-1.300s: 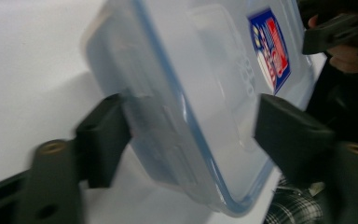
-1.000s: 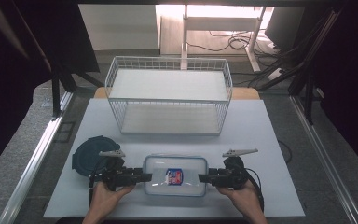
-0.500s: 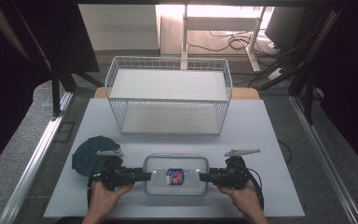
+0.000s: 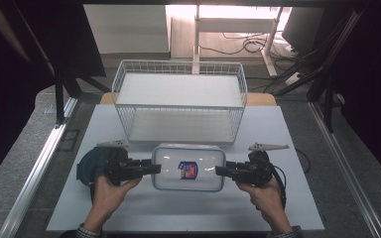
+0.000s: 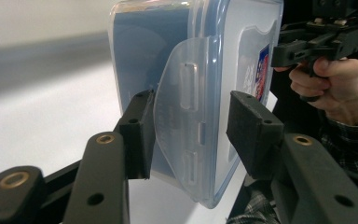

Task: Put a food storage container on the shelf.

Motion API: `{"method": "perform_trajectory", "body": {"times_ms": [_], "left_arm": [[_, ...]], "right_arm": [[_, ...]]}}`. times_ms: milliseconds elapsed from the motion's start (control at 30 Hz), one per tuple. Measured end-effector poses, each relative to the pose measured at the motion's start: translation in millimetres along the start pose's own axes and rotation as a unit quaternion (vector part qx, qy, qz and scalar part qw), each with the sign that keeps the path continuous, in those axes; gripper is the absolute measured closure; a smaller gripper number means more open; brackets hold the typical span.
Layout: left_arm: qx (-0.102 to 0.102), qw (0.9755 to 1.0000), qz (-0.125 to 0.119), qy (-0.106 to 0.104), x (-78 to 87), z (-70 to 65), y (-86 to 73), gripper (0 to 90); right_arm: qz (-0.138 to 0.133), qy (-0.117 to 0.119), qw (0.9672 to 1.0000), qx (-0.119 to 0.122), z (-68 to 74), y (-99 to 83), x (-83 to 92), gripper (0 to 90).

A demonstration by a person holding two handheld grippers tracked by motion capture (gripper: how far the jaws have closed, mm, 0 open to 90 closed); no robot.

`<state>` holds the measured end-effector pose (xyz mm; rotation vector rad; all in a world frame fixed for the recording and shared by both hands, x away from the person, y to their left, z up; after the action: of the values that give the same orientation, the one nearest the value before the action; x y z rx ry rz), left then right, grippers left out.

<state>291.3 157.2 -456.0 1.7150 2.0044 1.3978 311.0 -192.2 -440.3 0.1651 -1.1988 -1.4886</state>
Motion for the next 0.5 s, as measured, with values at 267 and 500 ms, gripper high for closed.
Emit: {"method": "perform_trajectory", "body": {"times_ms": [267,500], "left_arm": [[-0.022,0.9996,-0.01,0.015,8.7,-6.4,34.8,51.4],[-0.028,0.9992,-0.019,0.023,18.3,-6.9,65.2,51.3]], "right_arm": [[-0.013,-0.008,0.9997,0.018,6.4,30.6,7.3,53.0],[-0.023,-0.005,0.9995,0.023,6.7,60.5,8.5,53.0]]}}
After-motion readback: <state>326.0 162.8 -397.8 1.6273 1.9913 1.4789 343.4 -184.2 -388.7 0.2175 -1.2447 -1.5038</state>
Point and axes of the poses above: each handheld gripper's, and its own axes: x roughly backward along the jaws, y roughly out of its top, z roughly to its left, the point moved 3 cm from there along -x, roughly forward along the jaws
